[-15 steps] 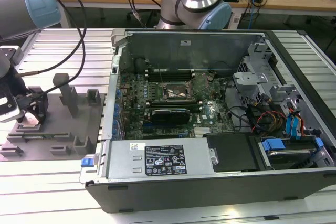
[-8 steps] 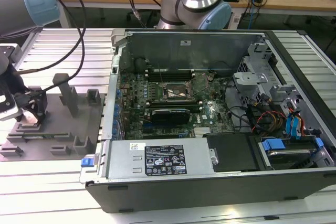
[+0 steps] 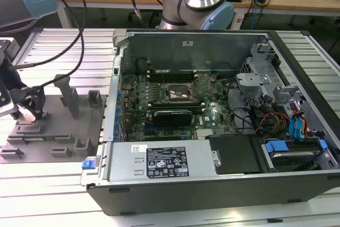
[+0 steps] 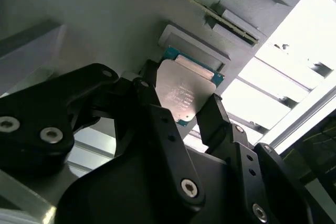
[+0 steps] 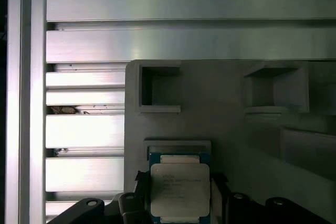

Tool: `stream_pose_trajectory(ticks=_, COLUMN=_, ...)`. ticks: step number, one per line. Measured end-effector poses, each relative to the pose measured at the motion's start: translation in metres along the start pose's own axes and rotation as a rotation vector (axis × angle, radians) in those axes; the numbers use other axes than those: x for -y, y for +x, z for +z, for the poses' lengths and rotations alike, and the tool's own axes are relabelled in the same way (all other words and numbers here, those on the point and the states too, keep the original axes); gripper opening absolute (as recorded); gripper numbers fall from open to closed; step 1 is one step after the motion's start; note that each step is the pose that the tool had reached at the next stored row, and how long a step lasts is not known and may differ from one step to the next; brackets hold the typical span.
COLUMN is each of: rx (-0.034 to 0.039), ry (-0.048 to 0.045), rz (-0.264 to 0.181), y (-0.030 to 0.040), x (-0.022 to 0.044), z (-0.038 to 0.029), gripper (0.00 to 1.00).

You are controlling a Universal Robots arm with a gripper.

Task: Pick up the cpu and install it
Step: 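Pick up the cpu and move it towards the insertion slot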

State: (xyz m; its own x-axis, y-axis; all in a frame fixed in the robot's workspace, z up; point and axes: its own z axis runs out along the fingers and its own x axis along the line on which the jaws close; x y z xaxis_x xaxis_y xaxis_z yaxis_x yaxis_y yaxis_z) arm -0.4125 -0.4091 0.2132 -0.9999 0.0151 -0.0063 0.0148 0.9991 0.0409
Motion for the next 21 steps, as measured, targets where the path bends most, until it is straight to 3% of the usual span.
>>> stream_pose_trajectory(ticks=7, rx=0.0, ry=0.0, rz=0.0, y=-0.0001, x=-0.001, z=-0.0124, gripper=0.55)
stream_pose_trajectory(ticks=21, rx=-0.0001, ry=0.0, rz=0.0, y=-0.0002, x=-0.0017, z=-0.0259, gripper=0.55)
